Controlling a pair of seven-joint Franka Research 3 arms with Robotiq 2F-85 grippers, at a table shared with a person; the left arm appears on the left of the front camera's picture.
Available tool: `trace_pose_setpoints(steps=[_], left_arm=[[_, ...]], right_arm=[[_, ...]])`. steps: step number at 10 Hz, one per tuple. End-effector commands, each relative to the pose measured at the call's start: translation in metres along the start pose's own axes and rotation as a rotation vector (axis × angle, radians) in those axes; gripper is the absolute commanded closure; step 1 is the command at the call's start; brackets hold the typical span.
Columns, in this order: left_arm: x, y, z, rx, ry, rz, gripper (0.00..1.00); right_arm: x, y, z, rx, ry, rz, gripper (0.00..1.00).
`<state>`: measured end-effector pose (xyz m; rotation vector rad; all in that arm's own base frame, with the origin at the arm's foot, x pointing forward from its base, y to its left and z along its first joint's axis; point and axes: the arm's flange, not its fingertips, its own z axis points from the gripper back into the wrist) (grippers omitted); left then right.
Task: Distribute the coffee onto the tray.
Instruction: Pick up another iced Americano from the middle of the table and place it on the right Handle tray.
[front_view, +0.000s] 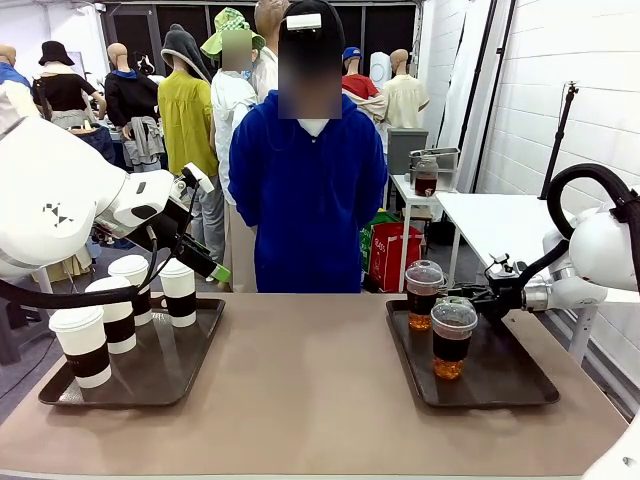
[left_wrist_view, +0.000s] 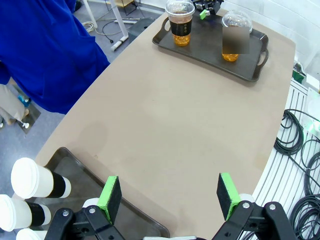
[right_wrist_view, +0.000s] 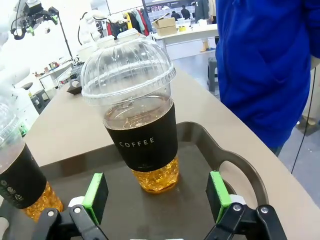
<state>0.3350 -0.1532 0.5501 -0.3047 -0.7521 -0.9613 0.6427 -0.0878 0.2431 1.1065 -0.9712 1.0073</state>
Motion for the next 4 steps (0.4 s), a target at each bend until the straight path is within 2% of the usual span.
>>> trace_pose_setpoints(steps=[1, 4], left_arm=[[-0.0011, 0.0018, -0.0003, -0.005, -0.004, -0.012, 0.0], [-0.0011, 0.0018, -0.0003, -0.005, -0.004, -0.012, 0.0]], right_arm=[[0.0006, -0.0021, -0.0018, 0.005, -0.001, 0.003, 0.0], [0.0006, -0.0021, -0.0018, 0.005, -0.001, 0.003, 0.0]])
